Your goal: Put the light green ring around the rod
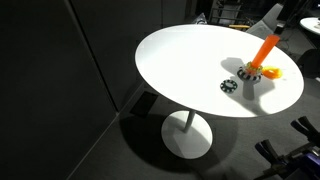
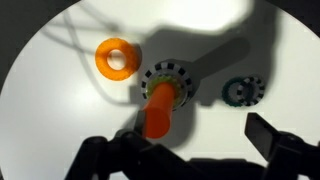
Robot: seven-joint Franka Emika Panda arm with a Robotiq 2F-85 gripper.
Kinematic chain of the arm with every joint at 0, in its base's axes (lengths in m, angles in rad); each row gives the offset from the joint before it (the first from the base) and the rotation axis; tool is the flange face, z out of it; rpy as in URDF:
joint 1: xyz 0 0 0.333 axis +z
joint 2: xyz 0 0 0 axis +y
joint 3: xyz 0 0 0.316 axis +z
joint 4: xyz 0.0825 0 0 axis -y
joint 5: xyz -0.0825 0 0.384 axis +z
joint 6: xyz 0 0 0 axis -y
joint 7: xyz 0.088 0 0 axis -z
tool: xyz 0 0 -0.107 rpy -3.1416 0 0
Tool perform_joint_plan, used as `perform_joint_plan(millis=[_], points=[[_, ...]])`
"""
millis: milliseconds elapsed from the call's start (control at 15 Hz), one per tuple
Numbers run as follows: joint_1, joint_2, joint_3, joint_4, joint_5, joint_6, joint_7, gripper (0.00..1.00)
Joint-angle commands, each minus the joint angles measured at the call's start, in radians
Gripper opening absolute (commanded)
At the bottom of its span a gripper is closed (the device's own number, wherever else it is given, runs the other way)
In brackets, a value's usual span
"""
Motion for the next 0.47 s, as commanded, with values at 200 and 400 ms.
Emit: perform_joint_plan(millis=[200,400], points=[[0.016,0.0,0.019,-0.007,0.001,-0.003,0.0,1.0],[0.017,-0.001,0.019,-0.009,0.001,-0.003,0.0,1.0]])
